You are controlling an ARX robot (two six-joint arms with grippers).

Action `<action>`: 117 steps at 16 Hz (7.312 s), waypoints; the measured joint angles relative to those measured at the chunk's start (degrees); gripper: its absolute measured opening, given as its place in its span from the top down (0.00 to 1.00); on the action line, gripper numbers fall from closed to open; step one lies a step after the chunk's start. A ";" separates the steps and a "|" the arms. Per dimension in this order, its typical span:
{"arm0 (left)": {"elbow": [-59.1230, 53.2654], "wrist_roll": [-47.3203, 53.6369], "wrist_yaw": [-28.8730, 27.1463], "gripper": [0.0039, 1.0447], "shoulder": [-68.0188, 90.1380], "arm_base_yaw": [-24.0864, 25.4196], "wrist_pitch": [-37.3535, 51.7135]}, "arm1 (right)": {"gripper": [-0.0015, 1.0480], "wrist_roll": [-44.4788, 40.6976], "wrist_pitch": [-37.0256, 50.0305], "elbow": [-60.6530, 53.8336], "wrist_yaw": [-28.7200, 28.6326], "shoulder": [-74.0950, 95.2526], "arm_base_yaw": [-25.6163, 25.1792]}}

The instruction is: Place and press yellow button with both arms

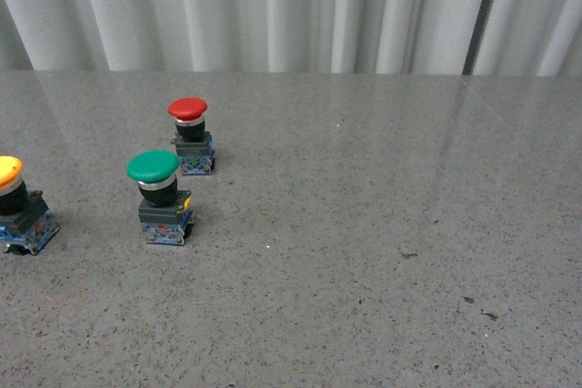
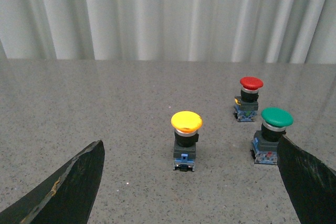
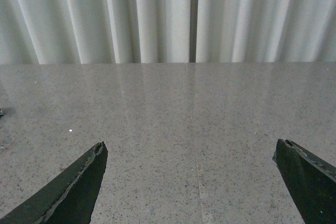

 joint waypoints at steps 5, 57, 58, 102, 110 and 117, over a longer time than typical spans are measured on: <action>0.00 0.00 0.00 0.06 0.00 0.00 0.00 | 0.06 0.00 0.00 0.00 0.00 0.00 0.00; 46.90 2.45 -6.36 0.70 75.47 -21.90 15.21 | 0.06 0.00 0.02 0.00 0.00 0.00 0.00; 48.68 0.13 -7.91 0.70 79.82 -26.56 15.43 | 0.06 0.00 0.02 0.00 0.00 0.00 0.00; 14.36 0.11 -8.48 0.82 34.47 -8.70 18.49 | 0.06 0.00 0.04 0.00 0.00 0.00 0.00; 4.98 -0.11 -0.07 0.99 22.71 -0.17 17.38 | 0.06 0.00 0.02 0.00 0.00 0.00 0.00; 1.95 -0.11 0.02 0.99 15.52 -0.13 13.49 | 0.06 0.00 0.02 0.00 0.00 0.00 0.00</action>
